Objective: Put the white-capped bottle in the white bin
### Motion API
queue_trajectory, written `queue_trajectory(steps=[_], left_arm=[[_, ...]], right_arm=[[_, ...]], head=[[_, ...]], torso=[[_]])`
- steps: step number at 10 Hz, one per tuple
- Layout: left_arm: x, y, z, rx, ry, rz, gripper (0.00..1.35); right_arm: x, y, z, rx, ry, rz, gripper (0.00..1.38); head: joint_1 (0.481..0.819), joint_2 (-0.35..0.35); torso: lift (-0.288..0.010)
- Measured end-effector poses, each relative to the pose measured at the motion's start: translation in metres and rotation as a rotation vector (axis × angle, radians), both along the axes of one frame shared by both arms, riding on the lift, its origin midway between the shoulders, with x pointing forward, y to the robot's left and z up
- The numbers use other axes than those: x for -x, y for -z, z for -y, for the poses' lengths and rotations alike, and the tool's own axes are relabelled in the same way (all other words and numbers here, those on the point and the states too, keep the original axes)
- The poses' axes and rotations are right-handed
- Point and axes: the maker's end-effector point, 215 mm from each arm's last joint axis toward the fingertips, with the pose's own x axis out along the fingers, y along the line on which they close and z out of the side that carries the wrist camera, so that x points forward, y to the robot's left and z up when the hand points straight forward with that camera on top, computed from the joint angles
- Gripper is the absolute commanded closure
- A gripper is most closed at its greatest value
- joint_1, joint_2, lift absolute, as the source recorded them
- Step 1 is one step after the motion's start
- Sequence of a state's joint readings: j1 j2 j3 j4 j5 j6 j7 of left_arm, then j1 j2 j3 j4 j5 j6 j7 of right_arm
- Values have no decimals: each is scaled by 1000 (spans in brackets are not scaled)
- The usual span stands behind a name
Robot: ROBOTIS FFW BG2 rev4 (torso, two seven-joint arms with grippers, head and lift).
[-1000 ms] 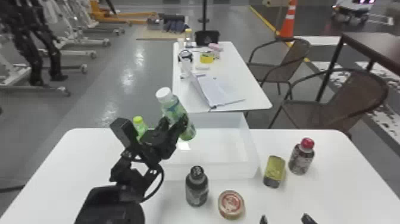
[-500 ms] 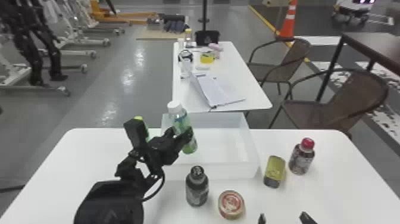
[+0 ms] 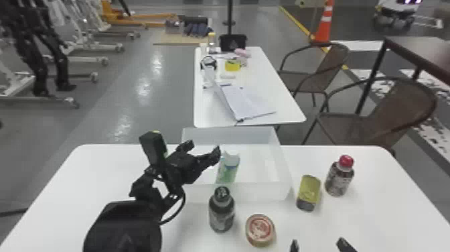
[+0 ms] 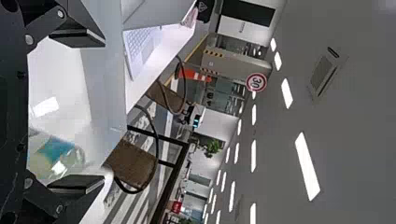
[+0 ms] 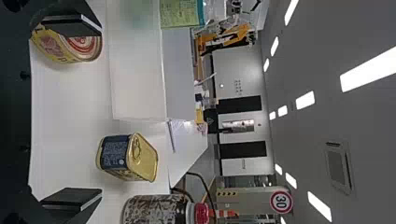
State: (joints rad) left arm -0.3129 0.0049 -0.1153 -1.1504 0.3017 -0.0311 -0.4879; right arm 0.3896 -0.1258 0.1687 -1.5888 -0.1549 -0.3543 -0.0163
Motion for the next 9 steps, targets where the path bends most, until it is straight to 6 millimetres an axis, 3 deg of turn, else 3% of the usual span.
queue_trajectory(steps=[2, 4, 6, 9], left_arm=[[0, -4, -6, 3, -13, 17, 260], [6, -10, -26, -13, -52, 59, 260], [22, -11, -74, -50, -152, 101, 260], [64, 23, -154, -97, -305, 63, 260]], right_arm=[[0, 0, 0, 0, 0, 0, 85], [0, 0, 0, 0, 0, -1, 85], [1, 0, 0, 0, 0, -1, 85], [3, 2, 1, 1, 1, -5, 85]], head=[[549, 0], [549, 0], [549, 0], [549, 0]], torso=[[-100], [-100], [-100], [-100]])
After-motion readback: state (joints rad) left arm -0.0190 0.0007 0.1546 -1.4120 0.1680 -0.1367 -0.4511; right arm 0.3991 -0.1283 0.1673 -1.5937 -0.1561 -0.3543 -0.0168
